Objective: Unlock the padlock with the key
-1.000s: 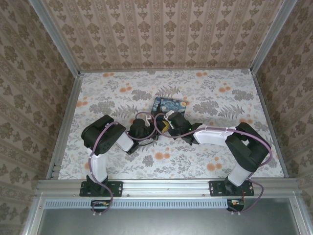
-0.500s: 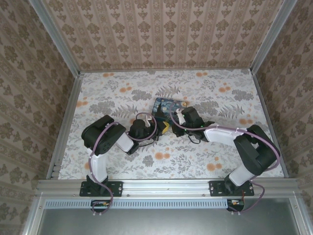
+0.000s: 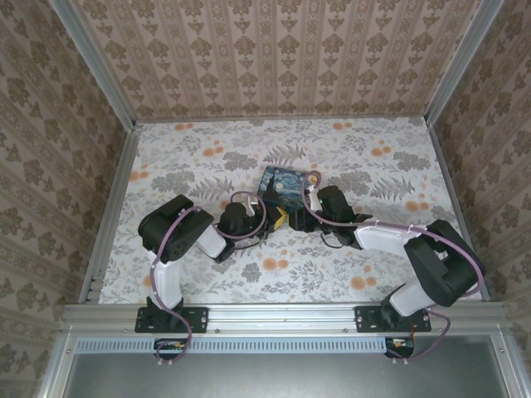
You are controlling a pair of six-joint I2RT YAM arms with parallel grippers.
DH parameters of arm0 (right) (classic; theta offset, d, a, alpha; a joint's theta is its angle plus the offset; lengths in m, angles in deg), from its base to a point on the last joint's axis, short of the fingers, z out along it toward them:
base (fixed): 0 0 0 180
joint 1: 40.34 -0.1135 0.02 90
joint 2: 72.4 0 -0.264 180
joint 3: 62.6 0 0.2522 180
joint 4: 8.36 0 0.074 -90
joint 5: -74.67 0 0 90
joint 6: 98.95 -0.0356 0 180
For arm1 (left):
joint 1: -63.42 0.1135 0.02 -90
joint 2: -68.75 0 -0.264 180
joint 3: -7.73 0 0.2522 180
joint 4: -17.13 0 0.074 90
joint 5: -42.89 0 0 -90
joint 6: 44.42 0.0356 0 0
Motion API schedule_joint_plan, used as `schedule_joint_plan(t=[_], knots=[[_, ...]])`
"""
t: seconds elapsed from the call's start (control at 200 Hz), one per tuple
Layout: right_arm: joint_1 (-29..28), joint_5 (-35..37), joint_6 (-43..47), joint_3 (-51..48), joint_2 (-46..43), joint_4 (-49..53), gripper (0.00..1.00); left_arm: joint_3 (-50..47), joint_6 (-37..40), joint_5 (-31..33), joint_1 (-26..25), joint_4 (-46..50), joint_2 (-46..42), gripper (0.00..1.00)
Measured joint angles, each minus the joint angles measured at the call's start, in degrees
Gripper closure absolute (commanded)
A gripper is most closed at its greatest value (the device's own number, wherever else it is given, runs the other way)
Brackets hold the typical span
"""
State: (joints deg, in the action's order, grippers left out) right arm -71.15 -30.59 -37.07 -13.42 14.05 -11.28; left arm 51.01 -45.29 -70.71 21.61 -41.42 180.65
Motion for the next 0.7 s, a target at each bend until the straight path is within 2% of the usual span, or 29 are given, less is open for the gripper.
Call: schedule_joint_plan(t=[0.075,0.195,0.435,0.575,0.695], knots=[[1.33,-0.26,-1.42,-0.02,1.57,-1.64,0.54,-0.68,1.38,-0.37,0.00,-0.15,0.00,0.65],[3.87,-0.87,-3.28,0.07,3.23,-4.11,0.53,-2.12,2.91,-0.70,-0.04,0.70,-1.09,0.56],[6.38,-2.82,-5.20,5.20,7.52,-5.44,0.51,-3.32,6.86,-0.68,0.28,5.62,-10.21,0.49],[7.45,-4.04,-5.38,8.17,9.53,-7.26,0.51,-2.93,11.06,-0.66,1.51,13.00,-17.03,0.46],[8.17,-5.18,-5.64,7.54,9.55,-9.62,0.51,-0.72,16.87,-0.37,3.58,25.29,-23.71,0.39]])
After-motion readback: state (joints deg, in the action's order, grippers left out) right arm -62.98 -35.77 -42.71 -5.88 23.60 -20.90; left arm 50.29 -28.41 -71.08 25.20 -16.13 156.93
